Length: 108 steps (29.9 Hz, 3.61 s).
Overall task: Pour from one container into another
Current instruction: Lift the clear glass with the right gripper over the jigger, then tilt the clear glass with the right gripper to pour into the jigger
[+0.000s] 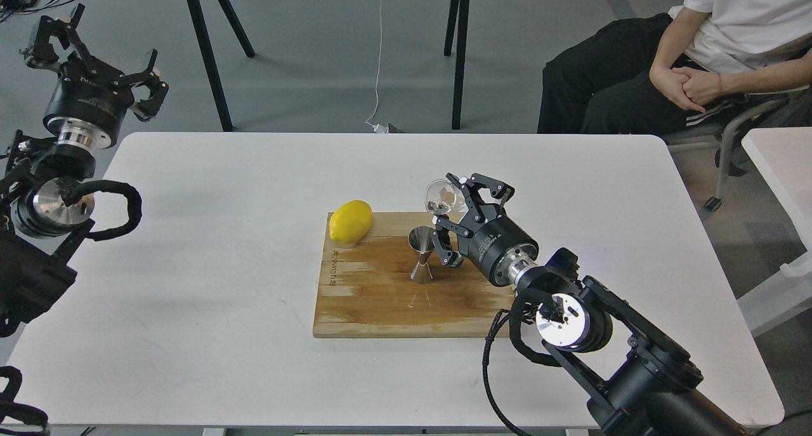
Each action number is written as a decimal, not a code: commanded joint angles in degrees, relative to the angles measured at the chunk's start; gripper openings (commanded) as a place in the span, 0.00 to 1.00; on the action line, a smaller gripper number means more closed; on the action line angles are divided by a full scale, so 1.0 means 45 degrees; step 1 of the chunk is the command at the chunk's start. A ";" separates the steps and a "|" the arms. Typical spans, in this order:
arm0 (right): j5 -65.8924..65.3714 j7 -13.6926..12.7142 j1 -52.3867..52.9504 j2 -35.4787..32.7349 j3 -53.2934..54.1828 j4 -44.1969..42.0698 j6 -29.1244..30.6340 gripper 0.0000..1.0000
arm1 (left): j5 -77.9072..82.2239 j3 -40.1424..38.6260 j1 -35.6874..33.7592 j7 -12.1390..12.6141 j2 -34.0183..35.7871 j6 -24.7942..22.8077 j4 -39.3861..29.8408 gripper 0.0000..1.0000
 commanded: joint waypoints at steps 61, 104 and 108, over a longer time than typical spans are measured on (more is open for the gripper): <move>-0.7155 0.0625 0.0499 -0.0255 -0.2384 -0.0359 -0.1395 0.29 | 0.0002 -0.0021 0.0116 -0.0039 0.0175 0.0000 0.0000 1.00; -0.8972 0.1289 0.1339 -0.0411 -0.3731 -0.1472 -0.1649 0.29 | -0.0017 -0.0021 0.0116 -0.0059 0.0155 0.0000 0.0000 1.00; -0.9538 0.1367 0.1436 -0.0450 -0.3829 -0.1511 -0.1668 0.29 | -0.0017 -0.0020 0.0116 -0.0059 0.0155 0.0000 0.0019 1.00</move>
